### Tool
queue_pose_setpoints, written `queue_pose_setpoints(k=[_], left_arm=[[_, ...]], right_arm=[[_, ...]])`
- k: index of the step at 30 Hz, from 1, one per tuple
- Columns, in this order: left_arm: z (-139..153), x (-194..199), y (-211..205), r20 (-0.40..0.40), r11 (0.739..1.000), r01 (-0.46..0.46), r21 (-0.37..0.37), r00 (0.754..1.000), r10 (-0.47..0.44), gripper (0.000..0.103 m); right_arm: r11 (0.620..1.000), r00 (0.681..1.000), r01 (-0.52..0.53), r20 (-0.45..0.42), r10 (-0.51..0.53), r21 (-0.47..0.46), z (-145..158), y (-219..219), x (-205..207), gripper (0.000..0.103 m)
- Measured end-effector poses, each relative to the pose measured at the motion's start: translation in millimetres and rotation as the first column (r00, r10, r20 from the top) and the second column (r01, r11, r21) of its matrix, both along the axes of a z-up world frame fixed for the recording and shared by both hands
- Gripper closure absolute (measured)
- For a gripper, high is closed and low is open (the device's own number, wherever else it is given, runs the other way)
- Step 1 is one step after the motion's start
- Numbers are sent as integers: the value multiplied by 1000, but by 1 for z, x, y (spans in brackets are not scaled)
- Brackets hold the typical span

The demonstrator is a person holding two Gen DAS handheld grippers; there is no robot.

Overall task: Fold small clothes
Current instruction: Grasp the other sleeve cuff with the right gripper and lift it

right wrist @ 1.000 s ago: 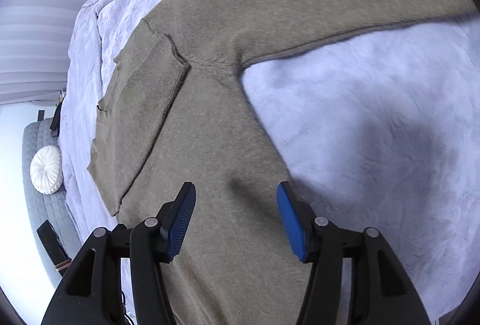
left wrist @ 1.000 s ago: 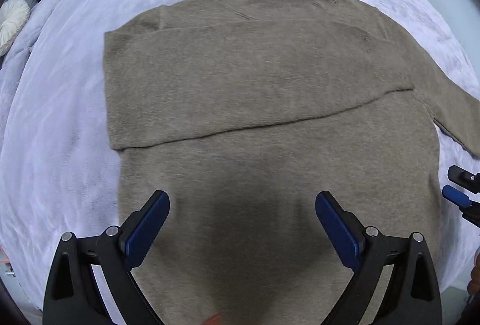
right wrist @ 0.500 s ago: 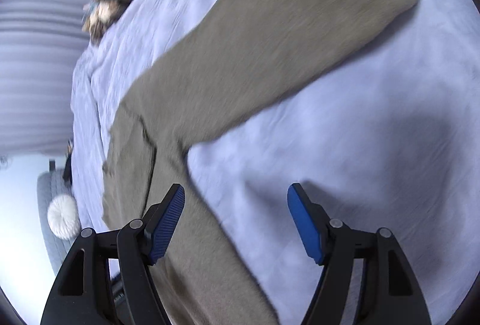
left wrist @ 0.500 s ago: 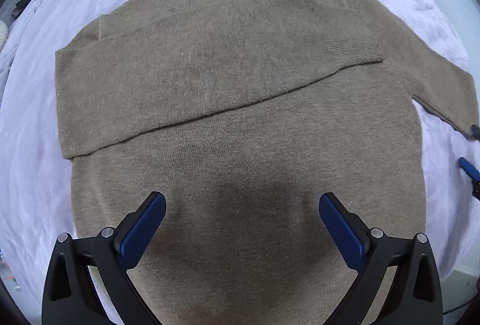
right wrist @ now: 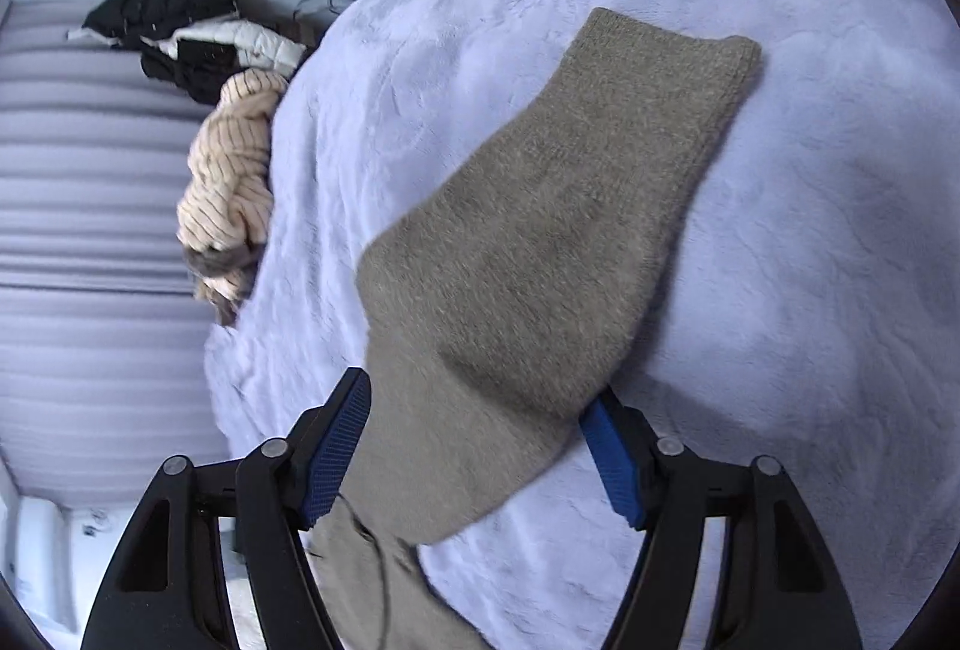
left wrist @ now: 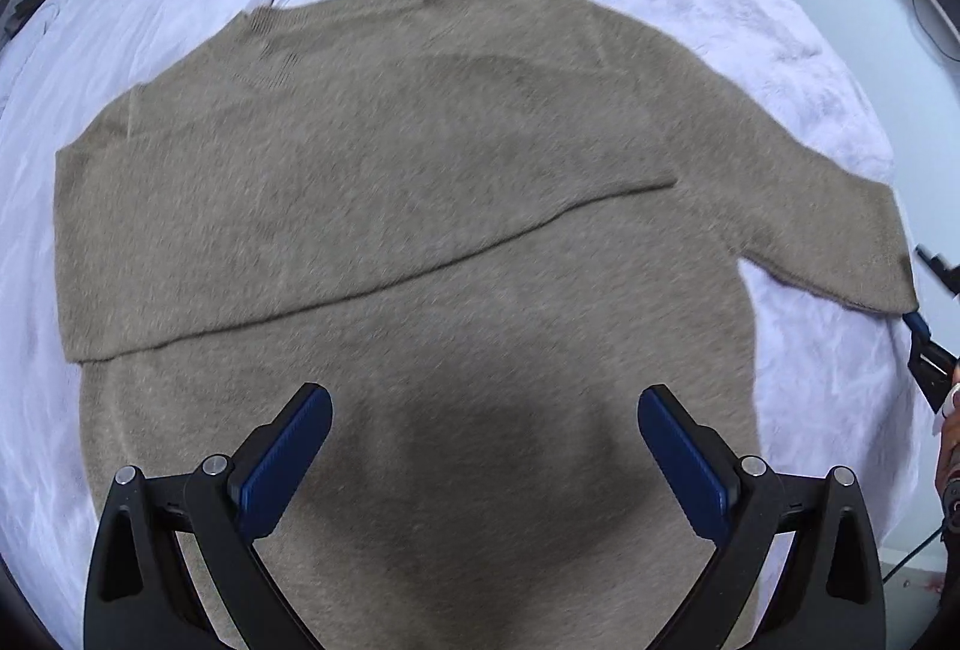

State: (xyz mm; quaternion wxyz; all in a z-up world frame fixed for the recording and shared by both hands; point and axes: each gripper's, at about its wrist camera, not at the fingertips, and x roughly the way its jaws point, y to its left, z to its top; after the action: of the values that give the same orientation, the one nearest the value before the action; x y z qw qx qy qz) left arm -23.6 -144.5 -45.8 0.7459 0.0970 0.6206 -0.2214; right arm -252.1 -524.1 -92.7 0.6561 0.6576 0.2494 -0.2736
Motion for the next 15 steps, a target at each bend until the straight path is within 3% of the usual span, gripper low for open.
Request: queue_pose_setpoints(k=[1,2,6,9,12,15], left_arm=[[3,2,-2,8,1000,1,-7,1000,-1,1],[6,5,-5,17,1000,2,-13,1000,-2,1],[13,17,8,74,999,-5,-44,997,9,0],[15,31,30,110,998,-37,-58,993,43,1],[7,39,48,124,993,-93,-74,987,101,1],[3,49,68,139,987,-146,-72,978,155,0]], right_arm=[[1000,1000,1,14,-2,8,-1,-1,2,85],[1000,1000,7,22,-8,10,0,0,4,95],[999,995,-41,92,43,-28,18,3,24,95],[980,975,-167,127,180,-109,45,15,63,95],[923,923,-324,143,357,-209,75,42,117,95],[822,833,-482,132,537,-303,99,85,178,95]])
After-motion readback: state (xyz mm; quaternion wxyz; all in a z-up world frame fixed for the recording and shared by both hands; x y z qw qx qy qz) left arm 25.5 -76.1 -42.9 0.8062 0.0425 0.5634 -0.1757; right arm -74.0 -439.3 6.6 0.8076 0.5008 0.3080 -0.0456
